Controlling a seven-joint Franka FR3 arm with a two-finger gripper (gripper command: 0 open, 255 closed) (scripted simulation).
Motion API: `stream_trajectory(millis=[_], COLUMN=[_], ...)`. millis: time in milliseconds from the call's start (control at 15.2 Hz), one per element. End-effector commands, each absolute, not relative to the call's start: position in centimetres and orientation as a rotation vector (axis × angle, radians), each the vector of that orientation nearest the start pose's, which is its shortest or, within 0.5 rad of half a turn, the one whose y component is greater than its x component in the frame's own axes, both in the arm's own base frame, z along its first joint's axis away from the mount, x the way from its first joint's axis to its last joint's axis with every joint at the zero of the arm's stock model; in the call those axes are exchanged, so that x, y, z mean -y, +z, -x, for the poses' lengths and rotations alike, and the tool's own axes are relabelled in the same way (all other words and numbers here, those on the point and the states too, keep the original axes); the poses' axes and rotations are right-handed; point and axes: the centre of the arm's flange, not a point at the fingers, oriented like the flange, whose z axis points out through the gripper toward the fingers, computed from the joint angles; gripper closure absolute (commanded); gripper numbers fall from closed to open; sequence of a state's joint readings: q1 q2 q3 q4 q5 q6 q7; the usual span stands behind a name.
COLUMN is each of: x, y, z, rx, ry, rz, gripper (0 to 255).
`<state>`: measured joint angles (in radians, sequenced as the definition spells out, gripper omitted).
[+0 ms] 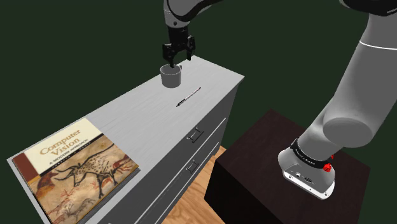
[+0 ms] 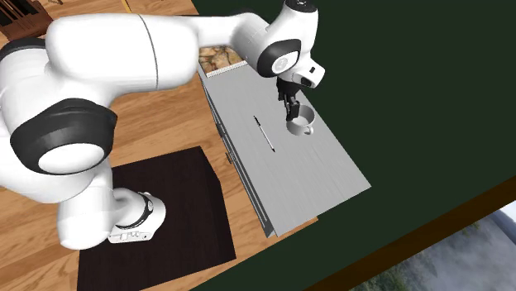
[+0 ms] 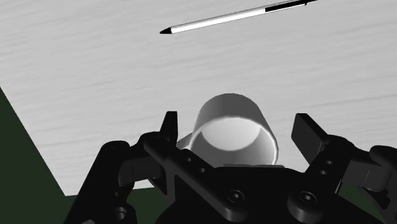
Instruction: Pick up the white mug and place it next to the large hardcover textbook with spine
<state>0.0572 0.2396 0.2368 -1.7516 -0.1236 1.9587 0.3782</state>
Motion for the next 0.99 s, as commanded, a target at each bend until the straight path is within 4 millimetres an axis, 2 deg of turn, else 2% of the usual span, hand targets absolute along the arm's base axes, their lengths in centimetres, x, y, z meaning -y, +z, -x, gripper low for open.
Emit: stream_trajectory(millis=[0,396,924], x=[-17.7,-21.3,-21.3], y=[41.8,37.8,33.6], z=[-62.1,-67.9,-68.1], rx=[-0.06,-0.035,-0.034], ry=[0.013,0.032,0.033], rz=[3.2,3.188,3.188], gripper=[0,0,0])
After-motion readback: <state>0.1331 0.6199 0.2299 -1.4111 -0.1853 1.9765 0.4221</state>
